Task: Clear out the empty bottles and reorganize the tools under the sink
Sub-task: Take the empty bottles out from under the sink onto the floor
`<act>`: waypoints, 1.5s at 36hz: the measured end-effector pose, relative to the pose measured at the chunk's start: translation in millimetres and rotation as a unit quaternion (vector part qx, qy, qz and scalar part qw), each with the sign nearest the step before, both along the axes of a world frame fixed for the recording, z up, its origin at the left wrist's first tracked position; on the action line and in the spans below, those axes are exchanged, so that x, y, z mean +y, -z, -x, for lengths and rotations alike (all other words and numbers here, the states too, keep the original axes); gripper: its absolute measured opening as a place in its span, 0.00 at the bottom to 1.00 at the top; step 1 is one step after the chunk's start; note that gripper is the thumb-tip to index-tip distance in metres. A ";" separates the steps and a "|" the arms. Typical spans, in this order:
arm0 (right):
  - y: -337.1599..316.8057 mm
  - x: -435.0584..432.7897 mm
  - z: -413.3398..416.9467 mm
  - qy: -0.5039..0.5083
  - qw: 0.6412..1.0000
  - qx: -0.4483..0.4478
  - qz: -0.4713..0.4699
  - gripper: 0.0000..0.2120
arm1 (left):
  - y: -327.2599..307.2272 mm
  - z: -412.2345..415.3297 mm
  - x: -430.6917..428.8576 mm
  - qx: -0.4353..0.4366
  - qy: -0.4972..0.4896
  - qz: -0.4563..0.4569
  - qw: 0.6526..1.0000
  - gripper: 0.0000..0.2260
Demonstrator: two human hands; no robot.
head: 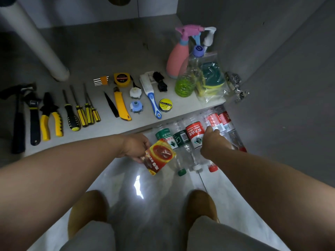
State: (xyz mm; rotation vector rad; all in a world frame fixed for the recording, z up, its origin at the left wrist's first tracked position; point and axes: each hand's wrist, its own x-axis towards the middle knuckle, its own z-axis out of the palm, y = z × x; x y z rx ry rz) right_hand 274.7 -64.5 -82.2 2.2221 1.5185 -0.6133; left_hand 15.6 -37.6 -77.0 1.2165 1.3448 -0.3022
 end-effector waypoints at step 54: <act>3.3 -17.4 -78.3 0.046 0.995 0.091 0.004 0.39 | 42.2 -50.5 -20.4 -0.065 -0.118 0.063 0.989 0.33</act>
